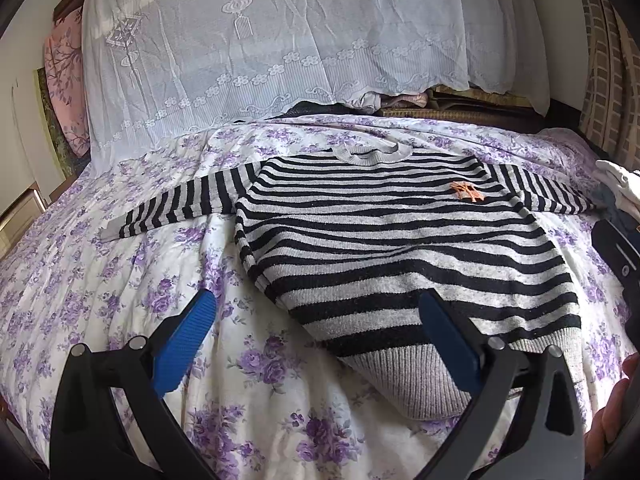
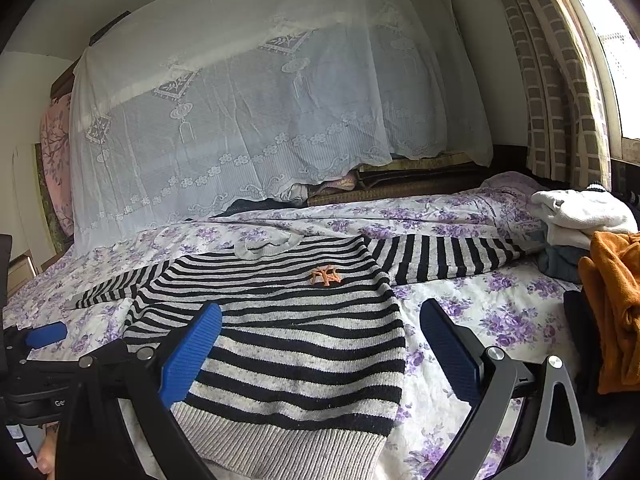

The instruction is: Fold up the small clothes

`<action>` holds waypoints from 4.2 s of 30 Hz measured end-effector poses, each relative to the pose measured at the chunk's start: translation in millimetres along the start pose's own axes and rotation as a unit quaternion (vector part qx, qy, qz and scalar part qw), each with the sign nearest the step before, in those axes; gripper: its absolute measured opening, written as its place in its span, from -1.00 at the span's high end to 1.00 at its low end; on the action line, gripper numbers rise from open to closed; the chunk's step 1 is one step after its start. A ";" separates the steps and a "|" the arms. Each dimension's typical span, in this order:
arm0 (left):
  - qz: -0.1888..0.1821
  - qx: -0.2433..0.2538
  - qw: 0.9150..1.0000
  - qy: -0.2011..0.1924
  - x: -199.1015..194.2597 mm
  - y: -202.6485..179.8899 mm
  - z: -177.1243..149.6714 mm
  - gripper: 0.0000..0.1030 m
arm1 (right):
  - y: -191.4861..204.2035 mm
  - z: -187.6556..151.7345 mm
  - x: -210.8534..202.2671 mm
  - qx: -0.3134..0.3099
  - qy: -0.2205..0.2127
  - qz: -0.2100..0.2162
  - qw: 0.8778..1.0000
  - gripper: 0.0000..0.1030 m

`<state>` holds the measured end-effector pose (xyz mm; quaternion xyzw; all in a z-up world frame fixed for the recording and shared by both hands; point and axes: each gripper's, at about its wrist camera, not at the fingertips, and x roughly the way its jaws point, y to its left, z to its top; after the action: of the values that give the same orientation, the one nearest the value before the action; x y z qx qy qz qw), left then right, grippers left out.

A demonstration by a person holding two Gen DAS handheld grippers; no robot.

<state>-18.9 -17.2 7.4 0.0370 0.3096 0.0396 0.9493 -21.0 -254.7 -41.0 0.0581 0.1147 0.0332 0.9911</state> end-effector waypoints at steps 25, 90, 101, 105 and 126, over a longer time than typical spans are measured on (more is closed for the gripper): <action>0.005 0.001 1.000 0.020 10.9 4.6 38.2 -0.92 | 31.5 41.0 9.0 -0.041 0.026 0.000 0.999 -0.93; -0.105 -0.044 0.983 0.147 86.3 38.9 2.5 -0.92 | -34.3 -2.8 45.0 -0.006 0.144 -0.009 0.990 -0.93; -0.288 -0.133 0.927 0.201 125.5 39.9 9.7 -0.91 | -91.8 -46.0 69.1 0.176 0.250 0.154 0.940 -0.93; -0.283 -0.096 0.935 0.191 125.2 21.8 26.9 -0.90 | -79.3 -39.0 73.8 0.190 0.276 0.208 0.919 -0.71; -0.297 -0.038 0.939 0.168 119.5 -16.3 82.5 -0.83 | -78.4 -42.8 93.6 0.193 0.290 0.218 0.912 0.26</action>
<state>126.9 -25.4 2.4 -0.0994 0.4599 -0.2264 0.8529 64.2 -320.3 -113.0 0.2593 0.3852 0.2411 0.8522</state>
